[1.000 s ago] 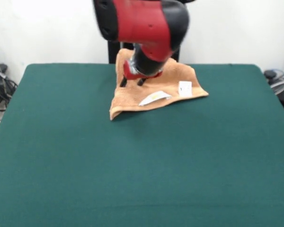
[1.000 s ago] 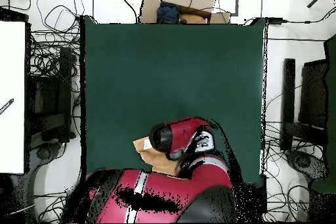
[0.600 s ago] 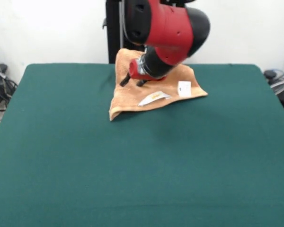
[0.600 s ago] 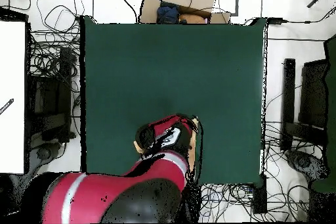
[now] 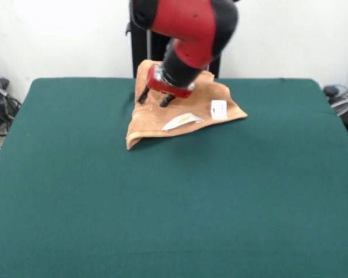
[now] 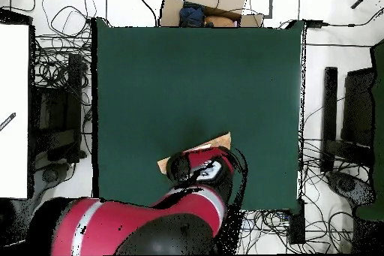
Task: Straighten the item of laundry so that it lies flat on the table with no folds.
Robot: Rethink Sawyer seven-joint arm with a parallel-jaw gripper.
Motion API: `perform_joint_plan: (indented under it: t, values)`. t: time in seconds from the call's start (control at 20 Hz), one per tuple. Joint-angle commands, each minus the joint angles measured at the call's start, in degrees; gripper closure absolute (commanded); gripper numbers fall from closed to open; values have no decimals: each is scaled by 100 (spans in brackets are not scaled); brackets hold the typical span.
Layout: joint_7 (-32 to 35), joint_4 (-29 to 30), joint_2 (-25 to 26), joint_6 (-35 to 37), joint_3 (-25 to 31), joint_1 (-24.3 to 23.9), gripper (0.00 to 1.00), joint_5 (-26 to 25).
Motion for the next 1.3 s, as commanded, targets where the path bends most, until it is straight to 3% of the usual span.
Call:
perform_joint_plan:
  t: [0.05, 0.2, 0.35, 0.55, 1.05, 1.3]
  values:
    - [603, -756, 456, -4337, 1656, -1746, 0, -992]
    - [505, -627, 299, -4287, 2054, -2068, 0, -1297]
    - [626, -576, 355, -4807, 2226, -2258, 0, -1429]
    - [358, -766, 575, -5460, 1450, -1638, 0, -928]
    - [309, -877, 440, -5144, 977, -1237, 0, -645]
    - [422, -988, 298, -4625, 1207, -1377, 0, -898]
